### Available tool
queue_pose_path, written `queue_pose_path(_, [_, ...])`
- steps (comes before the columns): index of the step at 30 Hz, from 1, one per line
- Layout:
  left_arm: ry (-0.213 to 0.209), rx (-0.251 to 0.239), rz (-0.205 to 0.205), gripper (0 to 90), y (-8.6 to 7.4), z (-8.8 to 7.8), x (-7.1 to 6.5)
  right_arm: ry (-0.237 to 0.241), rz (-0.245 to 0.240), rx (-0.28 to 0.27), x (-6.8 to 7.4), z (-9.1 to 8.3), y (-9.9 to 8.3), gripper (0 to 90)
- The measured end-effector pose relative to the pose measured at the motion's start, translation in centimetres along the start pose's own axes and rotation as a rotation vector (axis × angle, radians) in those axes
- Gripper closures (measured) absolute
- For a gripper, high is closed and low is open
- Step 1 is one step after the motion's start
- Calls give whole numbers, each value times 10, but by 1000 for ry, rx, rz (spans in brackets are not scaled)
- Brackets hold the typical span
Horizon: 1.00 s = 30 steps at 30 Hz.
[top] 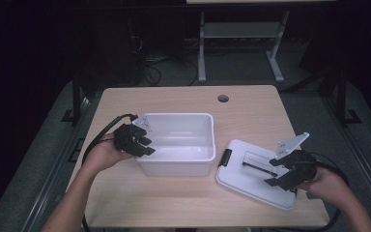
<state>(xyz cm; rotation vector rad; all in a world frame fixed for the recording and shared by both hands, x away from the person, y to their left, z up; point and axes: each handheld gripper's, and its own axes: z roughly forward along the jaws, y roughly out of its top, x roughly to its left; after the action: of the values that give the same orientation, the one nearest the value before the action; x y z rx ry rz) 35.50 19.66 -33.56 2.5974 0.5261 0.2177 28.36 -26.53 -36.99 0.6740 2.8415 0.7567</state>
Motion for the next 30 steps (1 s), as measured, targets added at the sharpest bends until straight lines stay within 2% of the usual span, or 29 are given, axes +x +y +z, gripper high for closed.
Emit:
queue_pose_path(6, [14,-29,4,590,1,-18,-3,-2,2,0,0,-1,0,308])
queue_pose_path(13, [44,-25,15,576,-2,-38,-10,-3,-2,7,0,1,1,308])
queue_pose_path(23, [80,-43,6,561,-18,-64,-20,-12,-5,18,-1,6,3,313])
queue_pose_path(30, [96,-55,-2,546,-32,-73,-25,-25,8,21,-3,13,4,333])
